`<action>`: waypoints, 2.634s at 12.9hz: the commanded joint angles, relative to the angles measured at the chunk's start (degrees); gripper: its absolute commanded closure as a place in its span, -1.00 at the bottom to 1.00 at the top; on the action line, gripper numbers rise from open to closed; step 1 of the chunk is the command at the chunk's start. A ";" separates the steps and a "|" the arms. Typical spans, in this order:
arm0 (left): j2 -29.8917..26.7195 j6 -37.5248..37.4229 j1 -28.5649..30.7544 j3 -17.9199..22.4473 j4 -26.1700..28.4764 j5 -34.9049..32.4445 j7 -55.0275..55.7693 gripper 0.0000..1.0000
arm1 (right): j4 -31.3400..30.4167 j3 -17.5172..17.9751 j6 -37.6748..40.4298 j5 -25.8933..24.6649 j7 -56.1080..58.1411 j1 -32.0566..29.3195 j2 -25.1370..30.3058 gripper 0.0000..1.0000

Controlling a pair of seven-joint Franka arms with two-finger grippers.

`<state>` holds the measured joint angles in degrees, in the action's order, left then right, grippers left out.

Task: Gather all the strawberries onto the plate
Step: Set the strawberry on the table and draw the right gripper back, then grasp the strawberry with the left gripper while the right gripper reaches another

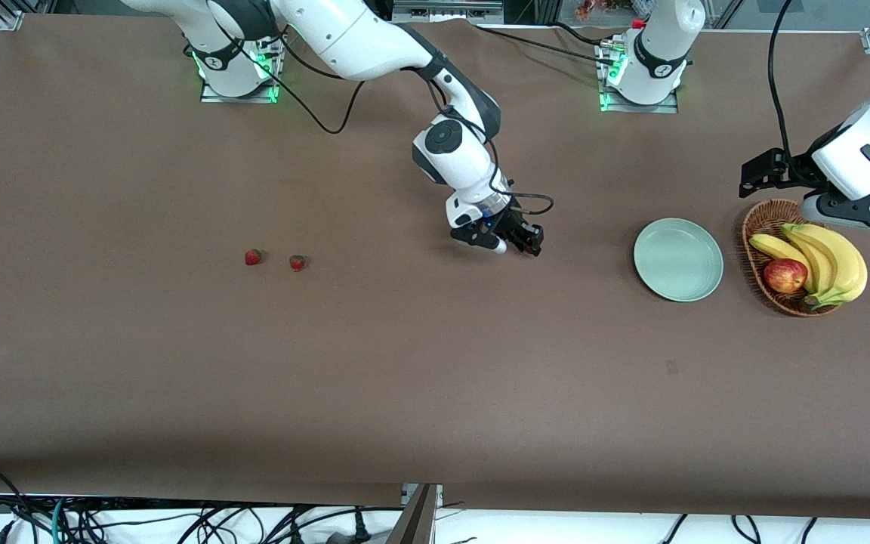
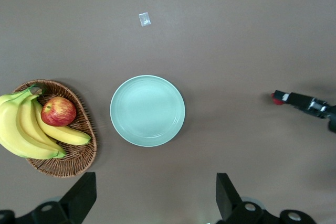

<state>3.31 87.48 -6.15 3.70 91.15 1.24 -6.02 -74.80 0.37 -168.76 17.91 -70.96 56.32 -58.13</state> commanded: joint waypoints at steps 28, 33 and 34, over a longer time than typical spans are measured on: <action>34.29 47.61 -4.48 -24.79 6.86 -23.64 55.06 -1.00 | -51.30 -36.14 27.20 -0.34 77.63 -6.92 34.58 -0.83; 39.57 51.20 -4.48 -24.80 4.74 -23.56 54.98 -1.00 | -54.66 -36.05 25.76 6.58 79.83 -7.01 34.05 -0.64; 39.66 51.39 -4.57 -24.79 4.74 -23.56 54.98 -1.00 | -54.57 -35.97 25.59 8.70 81.14 -7.01 33.62 -0.64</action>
<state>40.99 138.03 -10.56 -20.89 97.77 -20.49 47.95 -127.44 -35.65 -141.80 22.55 7.10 48.90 -26.06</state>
